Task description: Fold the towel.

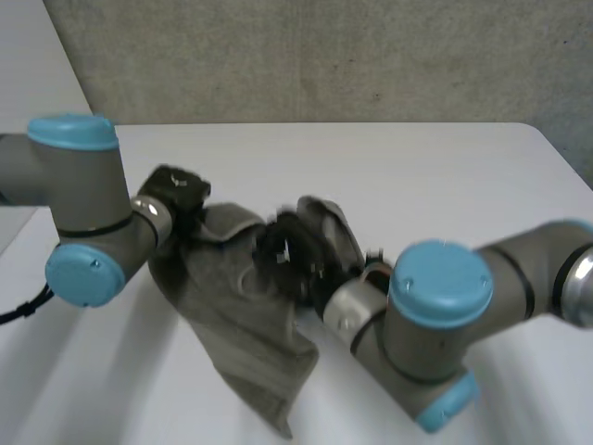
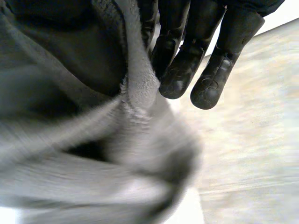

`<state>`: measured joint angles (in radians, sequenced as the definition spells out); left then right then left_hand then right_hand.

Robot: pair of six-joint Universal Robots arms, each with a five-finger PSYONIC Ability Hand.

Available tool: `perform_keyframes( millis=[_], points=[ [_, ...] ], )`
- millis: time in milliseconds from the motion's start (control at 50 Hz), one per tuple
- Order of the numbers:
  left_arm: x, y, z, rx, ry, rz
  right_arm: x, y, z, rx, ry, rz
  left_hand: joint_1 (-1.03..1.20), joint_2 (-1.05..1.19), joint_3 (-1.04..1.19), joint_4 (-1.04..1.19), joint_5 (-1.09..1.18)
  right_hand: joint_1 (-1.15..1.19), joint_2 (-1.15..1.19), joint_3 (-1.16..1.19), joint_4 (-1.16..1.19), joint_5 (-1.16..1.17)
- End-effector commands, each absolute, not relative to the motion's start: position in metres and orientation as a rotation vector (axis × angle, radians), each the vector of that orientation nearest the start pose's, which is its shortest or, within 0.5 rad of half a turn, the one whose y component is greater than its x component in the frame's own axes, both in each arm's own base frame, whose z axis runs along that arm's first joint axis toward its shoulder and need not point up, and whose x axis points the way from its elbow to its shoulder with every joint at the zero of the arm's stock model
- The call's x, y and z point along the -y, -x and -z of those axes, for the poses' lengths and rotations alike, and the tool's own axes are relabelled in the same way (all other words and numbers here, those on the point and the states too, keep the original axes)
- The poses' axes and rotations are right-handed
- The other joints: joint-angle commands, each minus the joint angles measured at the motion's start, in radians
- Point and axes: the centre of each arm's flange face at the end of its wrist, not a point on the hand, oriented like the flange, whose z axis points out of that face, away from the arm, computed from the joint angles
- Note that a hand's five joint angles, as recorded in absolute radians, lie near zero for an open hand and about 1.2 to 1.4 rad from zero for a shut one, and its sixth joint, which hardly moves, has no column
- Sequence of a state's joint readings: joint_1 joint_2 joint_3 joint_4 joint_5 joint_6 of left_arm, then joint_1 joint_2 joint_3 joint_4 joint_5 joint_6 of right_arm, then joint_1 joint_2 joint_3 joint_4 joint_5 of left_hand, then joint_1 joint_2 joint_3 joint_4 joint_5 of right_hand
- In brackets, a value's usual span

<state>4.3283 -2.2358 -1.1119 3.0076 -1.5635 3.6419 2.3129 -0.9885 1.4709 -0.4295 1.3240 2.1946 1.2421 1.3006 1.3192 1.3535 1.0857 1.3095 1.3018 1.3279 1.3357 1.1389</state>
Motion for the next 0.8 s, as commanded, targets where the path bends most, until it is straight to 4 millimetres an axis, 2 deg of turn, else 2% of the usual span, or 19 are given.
perform_keyframes(
  millis=[20, 60, 80, 100, 120, 160, 240, 360, 380, 400, 420, 440, 460, 500, 520, 540, 580, 680, 800],
  points=[
    [0.37, 0.285, -0.258, -2.01, -0.856, 2.114, 0.256, -0.393, -0.281, -1.158, 1.526, 2.701, 0.154, 0.096, 0.077, 0.043, 0.136, 0.087, 0.094, 0.068, 0.061, 0.083],
    [0.378, 0.278, -0.321, -1.81, -0.625, 2.363, 0.282, -0.379, -0.344, -1.145, 1.184, 2.982, 0.154, 0.096, 0.077, 0.043, 0.136, 0.087, 0.094, 0.068, 0.061, 0.083],
    [0.378, 0.278, -0.321, -1.809, -0.624, 2.364, 0.282, -0.379, -0.344, -1.145, 1.182, 2.983, 0.154, 0.096, 0.077, 0.043, 0.136, 0.087, 0.094, 0.068, 0.061, 0.083],
    [0.378, 0.274, -0.35, -1.716, -0.51, 2.485, 0.287, -0.372, -0.37, -1.124, 1.015, 3.061, 0.154, 0.096, 0.077, 0.043, 0.136, 0.087, 0.094, 0.068, 0.061, 0.083],
    [0.378, 0.274, -0.351, -1.715, -0.509, 2.486, 0.288, -0.367, -0.389, -1.097, 0.895, 3.083, 0.154, 0.096, 0.077, 0.043, 0.136, 0.087, 0.094, 0.068, 0.061, 0.083],
    [0.374, 0.267, -0.391, -1.567, -0.356, 2.686, 0.289, -0.363, -0.399, -1.086, 0.824, 3.069, 0.154, 0.096, 0.077, 0.043, 0.136, 0.087, 0.094, 0.068, 0.061, 0.083],
    [0.37, 0.264, -0.405, -1.508, -0.296, 2.777, 0.296, -0.353, -0.397, -1.157, 0.8, 2.996, 0.154, 0.096, 0.077, 0.043, 0.136, 0.087, 0.094, 0.068, 0.061, 0.083],
    [0.367, 0.265, -0.352, -1.715, -0.391, 2.648, 0.313, -0.335, -0.353, -1.458, 0.941, 2.718, 0.154, 0.096, 0.077, 0.043, 0.136, 0.087, 0.094, 0.068, 0.061, 0.083],
    [0.365, 0.265, -0.329, -1.803, -0.444, 2.588, 0.316, -0.332, -0.338, -1.52, 0.985, 2.623, 0.154, 0.096, 0.077, 0.043, 0.136, 0.087, 0.094, 0.068, 0.061, 0.083],
    [0.364, 0.265, -0.328, -1.804, -0.445, 2.588, 0.318, -0.33, -0.32, -1.561, 1.049, 2.518, 0.154, 0.096, 0.077, 0.043, 0.136, 0.087, 0.094, 0.068, 0.061, 0.083],
    [0.36, 0.266, -0.304, -1.892, -0.506, 2.525, 0.318, -0.33, -0.32, -1.561, 1.05, 2.517, 0.154, 0.096, 0.077, 0.043, 0.136, 0.087, 0.094, 0.068, 0.061, 0.083],
    [0.355, 0.264, -0.279, -1.982, -0.56, 2.452, 0.318, -0.329, -0.3, -1.586, 1.123, 2.402, 0.154, 0.096, 0.077, 0.043, 0.136, 0.087, 0.094, 0.068, 0.061, 0.083],
    [0.355, 0.264, -0.279, -1.983, -0.561, 2.451, 0.318, -0.329, -0.3, -1.587, 1.124, 2.401, 0.154, 0.096, 0.077, 0.043, 0.136, 0.087, 0.094, 0.068, 0.061, 0.083],
    [0.339, 0.259, -0.231, -2.15, -0.663, 2.307, 0.317, -0.321, -0.26, -1.632, 1.26, 2.202, 0.154, 0.096, 0.077, 0.043, 0.136, 0.087, 0.094, 0.068, 0.061, 0.083],
    [0.339, 0.259, -0.23, -2.15, -0.664, 2.306, 0.313, -0.319, -0.243, -1.644, 1.307, 2.115, 0.154, 0.096, 0.077, 0.043, 0.136, 0.087, 0.094, 0.068, 0.061, 0.083],
    [0.331, 0.257, -0.213, -2.215, -0.707, 2.248, 0.313, -0.319, -0.243, -1.644, 1.308, 2.114, 0.154, 0.096, 0.077, 0.043, 0.136, 0.087, 0.094, 0.068, 0.061, 0.083],
    [0.315, 0.254, -0.177, -2.346, -0.793, 2.12, 0.304, -0.311, -0.207, -1.742, 1.367, 1.965, 0.154, 0.096, 0.077, 0.043, 0.136, 0.087, 0.094, 0.068, 0.061, 0.083],
    [0.296, 0.251, -0.147, -2.453, -0.866, 1.99, 0.291, -0.299, -0.176, -1.844, 1.416, 1.844, 0.111, 0.052, 0.034, 0.0, 0.093, 0.087, 0.094, 0.068, 0.061, 0.083],
    [0.291, 0.247, -0.144, -2.461, -0.886, 1.947, 0.272, -0.291, -0.159, -1.888, 1.48, 1.764, -0.025, -0.083, -0.102, -0.136, -0.043, 0.038, 0.046, 0.02, 0.012, 0.034]
  ],
)
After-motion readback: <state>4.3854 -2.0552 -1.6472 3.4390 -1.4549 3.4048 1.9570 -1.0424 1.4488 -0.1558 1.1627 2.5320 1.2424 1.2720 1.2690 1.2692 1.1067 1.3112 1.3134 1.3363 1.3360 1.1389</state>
